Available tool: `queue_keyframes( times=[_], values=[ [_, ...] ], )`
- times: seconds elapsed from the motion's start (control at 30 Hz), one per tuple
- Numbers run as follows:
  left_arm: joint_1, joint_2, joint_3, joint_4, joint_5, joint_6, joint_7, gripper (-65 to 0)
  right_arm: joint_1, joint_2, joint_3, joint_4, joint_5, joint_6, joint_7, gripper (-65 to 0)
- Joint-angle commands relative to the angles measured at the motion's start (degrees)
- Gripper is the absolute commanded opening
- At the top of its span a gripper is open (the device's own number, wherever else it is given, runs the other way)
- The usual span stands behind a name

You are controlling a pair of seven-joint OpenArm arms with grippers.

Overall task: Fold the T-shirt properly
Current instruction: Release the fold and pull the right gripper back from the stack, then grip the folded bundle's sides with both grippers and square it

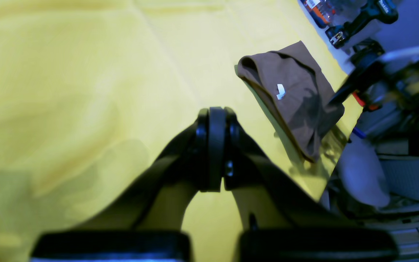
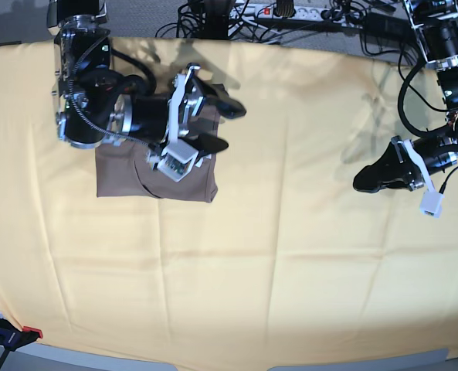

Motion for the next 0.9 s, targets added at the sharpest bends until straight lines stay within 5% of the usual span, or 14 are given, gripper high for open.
queue_keyframes(
  times=[0.0,0.1,0.33,0.6,0.87],
  values=[
    [-0.96,-1.14,-0.35,0.9,-1.75,-0.32,-0.68,-65.0,1.14,0.17,1.53,1.77,0.96,0.1,1.14,-34.9],
    [-0.96,-1.14,-0.31,0.9,-3.13,-0.32,1.62,-65.0,3.02,0.17,5.77,2.34,-3.21,0.1,1.4,-64.5],
    [-0.96,-1.11,6.4,3.48,-3.13,-0.32,2.38,-65.0,4.15,3.52,10.25,0.46,-16.0,0.1,12.87,-65.0],
    [-0.98,-1.09,27.47,18.99,-2.43,-0.32,1.97,-65.0,8.46,7.72,10.25,-6.47,-18.93,0.1,13.44,-65.0],
    [-0.55,3.54,46.03,26.45,20.0,-0.32,-9.73,-65.0,15.61,8.28,10.23,-21.84,-20.2,0.1,13.94,-65.0]
  ],
)
